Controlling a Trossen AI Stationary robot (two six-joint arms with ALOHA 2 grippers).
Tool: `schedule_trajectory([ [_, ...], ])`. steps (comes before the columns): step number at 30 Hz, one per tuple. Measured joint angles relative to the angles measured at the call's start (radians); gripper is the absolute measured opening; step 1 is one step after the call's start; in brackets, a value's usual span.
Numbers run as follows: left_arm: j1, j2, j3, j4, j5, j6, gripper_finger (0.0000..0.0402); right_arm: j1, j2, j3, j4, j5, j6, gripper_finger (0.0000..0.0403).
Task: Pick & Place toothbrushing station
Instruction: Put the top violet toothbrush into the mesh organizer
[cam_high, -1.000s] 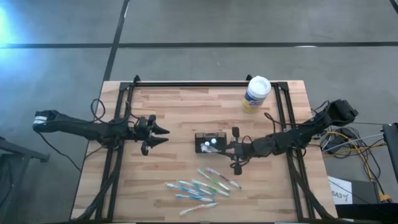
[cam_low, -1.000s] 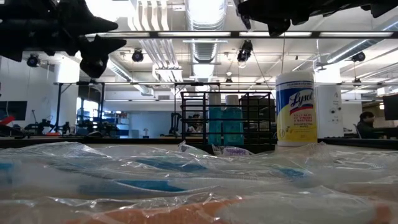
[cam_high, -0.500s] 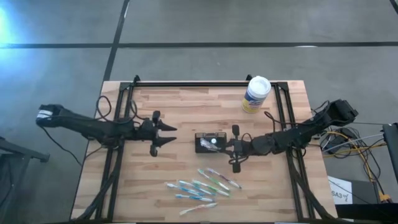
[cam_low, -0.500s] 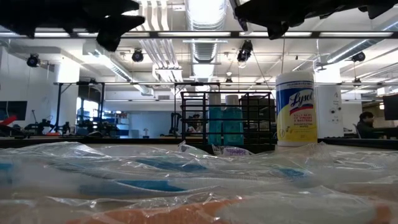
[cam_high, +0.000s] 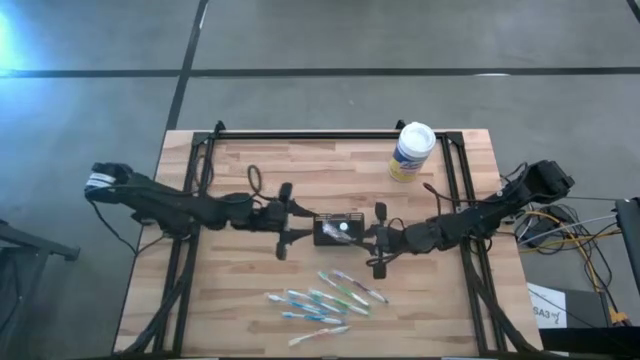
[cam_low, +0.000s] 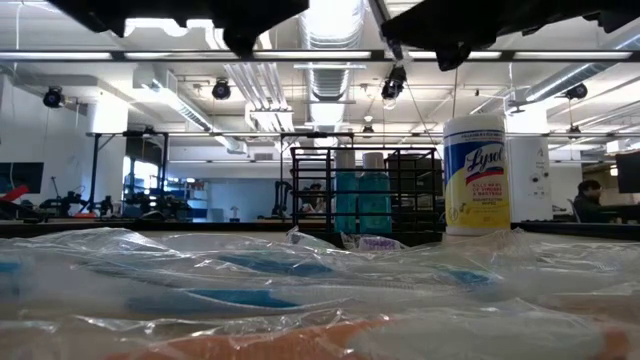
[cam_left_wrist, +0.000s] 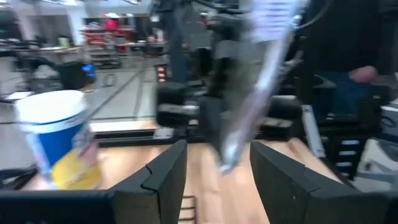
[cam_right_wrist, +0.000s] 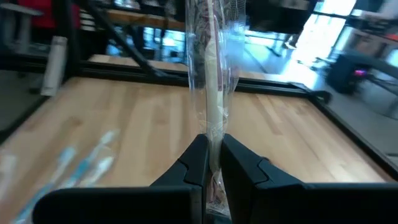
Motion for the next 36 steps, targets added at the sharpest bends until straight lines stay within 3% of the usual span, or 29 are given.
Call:
schedule_trajectory([
  [3,-0.011,0.063,0.058,-0.001,0.048,0.000,0.0181,0.000,0.009,0.000,-0.001,0.059,0.011,0.0024],
  [9,-0.020,0.149,0.153,0.001,0.023,-0.026,0.0181,0.000,0.022,0.000,0.014,0.080,0.018,0.0024],
  [24,-0.022,0.198,0.201,0.035,0.007,-0.022,0.0178,0.000,0.044,0.009,0.031,0.080,0.023,0.0024],
  [28,-0.026,0.198,0.200,0.032,-0.008,-0.022,0.0141,0.000,0.044,0.011,0.030,0.080,0.024,0.0024],
  [34,-0.032,0.198,0.199,0.031,-0.016,-0.018,0.0028,0.001,0.044,0.011,0.031,0.074,0.029,0.0024],
  [36,-0.035,0.198,0.199,0.031,-0.018,-0.006,0.0024,0.001,0.044,0.011,0.031,0.073,0.029,0.0024],
])
